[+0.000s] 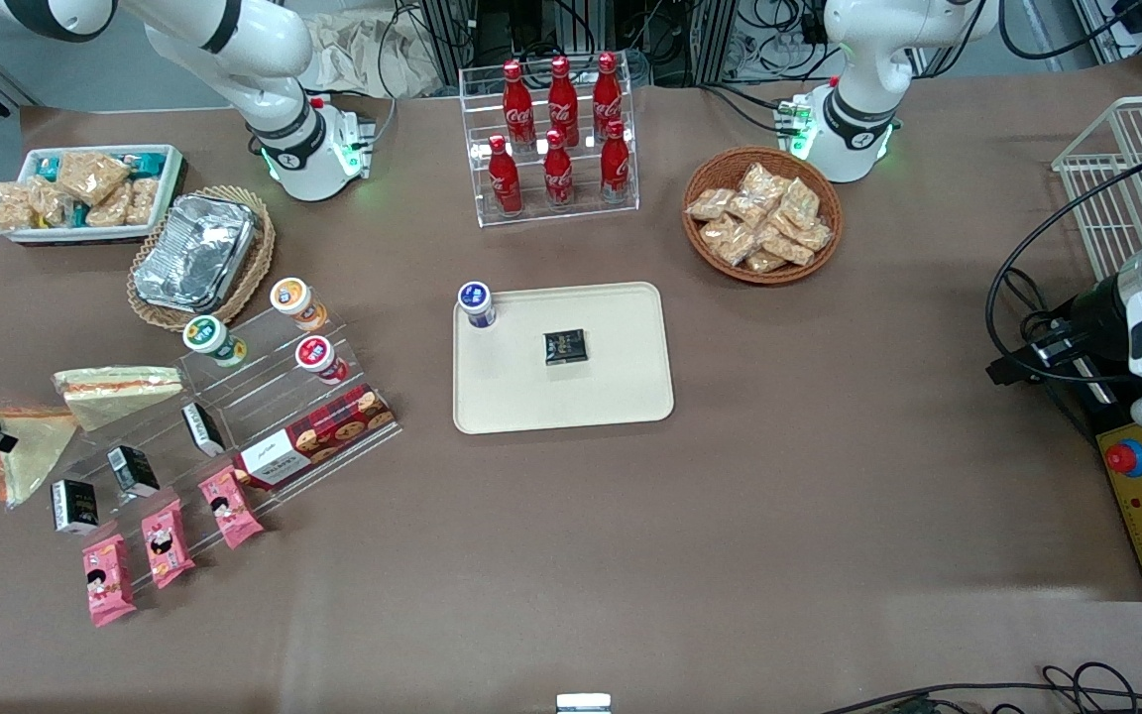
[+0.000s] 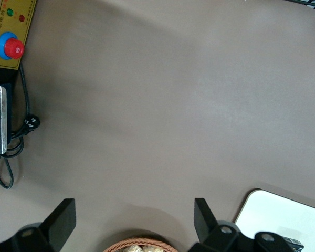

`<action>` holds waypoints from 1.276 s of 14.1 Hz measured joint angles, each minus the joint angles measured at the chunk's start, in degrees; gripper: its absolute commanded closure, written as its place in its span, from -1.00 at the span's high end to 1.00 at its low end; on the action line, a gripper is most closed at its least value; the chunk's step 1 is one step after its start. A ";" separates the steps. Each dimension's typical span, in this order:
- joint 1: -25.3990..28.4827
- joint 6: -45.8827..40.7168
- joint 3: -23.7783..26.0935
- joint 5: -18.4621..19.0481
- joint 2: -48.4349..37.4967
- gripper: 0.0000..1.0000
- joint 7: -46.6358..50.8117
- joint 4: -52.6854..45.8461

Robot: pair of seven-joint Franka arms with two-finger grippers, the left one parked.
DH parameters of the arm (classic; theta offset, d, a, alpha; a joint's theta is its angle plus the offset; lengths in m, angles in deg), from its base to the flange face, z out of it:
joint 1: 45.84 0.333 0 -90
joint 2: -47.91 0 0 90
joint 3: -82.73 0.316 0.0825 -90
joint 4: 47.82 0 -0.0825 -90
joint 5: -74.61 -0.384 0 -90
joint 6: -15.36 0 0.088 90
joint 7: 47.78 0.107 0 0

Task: Place sandwich on tray
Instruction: 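Lower the right gripper and grasp the plastic-wrapped sandwich wedge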

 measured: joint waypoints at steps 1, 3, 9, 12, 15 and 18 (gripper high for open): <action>0.07 0.21 0.01 0.00 0.44 0.98 0.00 0.00; 0.09 0.59 0.03 0.00 1.83 0.88 0.00 0.01; 0.24 1.46 0.06 0.00 4.03 -0.06 0.00 -0.07; 0.53 1.32 0.06 0.00 3.99 -0.36 0.00 -0.10; 0.68 0.09 0.16 0.00 3.89 -0.70 -0.10 -0.36; 1.47 -2.35 0.19 0.39 2.83 -0.72 -0.42 -2.04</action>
